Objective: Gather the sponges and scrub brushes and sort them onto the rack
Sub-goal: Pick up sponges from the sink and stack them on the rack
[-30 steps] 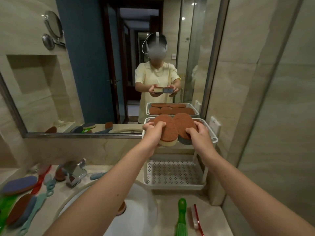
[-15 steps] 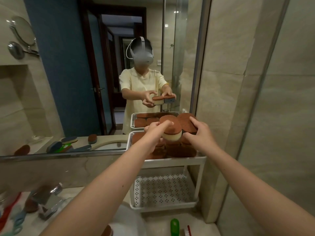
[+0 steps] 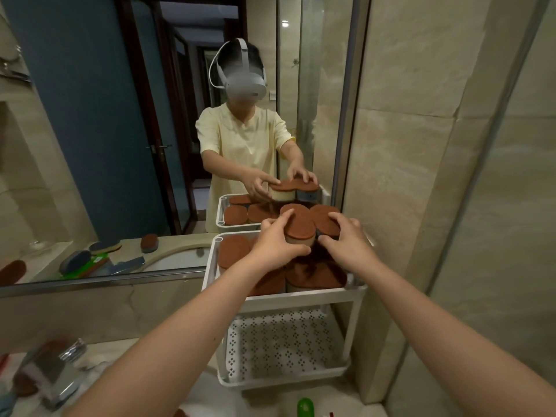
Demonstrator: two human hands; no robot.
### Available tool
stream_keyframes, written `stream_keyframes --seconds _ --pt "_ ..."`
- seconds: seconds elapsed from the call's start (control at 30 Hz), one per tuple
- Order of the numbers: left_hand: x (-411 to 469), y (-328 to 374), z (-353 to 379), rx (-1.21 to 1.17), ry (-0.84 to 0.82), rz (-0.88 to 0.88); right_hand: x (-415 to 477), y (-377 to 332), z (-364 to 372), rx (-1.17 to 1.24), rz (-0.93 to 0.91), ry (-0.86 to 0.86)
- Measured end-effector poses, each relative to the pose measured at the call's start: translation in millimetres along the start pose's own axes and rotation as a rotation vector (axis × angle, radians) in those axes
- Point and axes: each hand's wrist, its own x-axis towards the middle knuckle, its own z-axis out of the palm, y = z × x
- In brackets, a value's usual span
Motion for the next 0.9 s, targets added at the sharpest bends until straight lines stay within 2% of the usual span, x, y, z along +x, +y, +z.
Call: stream_keyframes --seconds 0.63,0.77,0.9 --pt "3.4 -9.7 20.0 0.353 0.084 -0.023 11.3 17.6 18.4 -0.17 0.066 -0.092" --pt "-4.5 -6.0 14.2 0.306 0.057 -0.005 -1.8 16.1 12.6 -0.124 0.053 -0.089" --pt "-22.2 -1.0 6.5 0.194 0.104 0.018 -22.4 6.8 8.3 -0.068 -0.03 0.024"
